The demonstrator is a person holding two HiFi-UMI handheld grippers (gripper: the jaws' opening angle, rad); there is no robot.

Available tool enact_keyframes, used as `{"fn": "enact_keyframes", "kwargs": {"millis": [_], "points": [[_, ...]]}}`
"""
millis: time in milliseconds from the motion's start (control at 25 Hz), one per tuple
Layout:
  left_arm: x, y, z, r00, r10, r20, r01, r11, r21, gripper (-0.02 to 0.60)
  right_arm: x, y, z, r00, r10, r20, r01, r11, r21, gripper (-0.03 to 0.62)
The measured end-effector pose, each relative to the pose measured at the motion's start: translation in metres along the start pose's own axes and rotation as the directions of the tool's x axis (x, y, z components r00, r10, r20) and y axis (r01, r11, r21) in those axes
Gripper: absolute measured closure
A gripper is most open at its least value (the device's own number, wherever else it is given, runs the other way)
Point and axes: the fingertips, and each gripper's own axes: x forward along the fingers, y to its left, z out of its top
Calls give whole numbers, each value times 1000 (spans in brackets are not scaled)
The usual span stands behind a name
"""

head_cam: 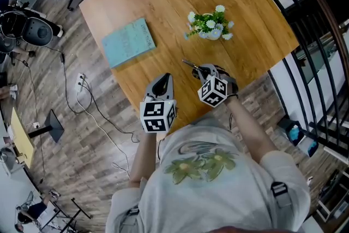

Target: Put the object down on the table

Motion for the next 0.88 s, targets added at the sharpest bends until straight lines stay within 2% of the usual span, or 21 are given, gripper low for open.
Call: {"fn": "enact_keyframes", "kwargs": {"millis": [240,440,880], "points": [[2,-1,-1,1000,-6,-4,6,1000,2,554,1,3,-4,1000,10,10,-10,1000,18,580],[4,-4,-3,1000,-11,-5,11,1000,2,554,2,11,-5,998,56,7,-56,998,25,549],[1,-3,-6,1000,-11,-9,11,1000,2,554,4,24,-8,995,96,-7,-96,995,27,509]]}}
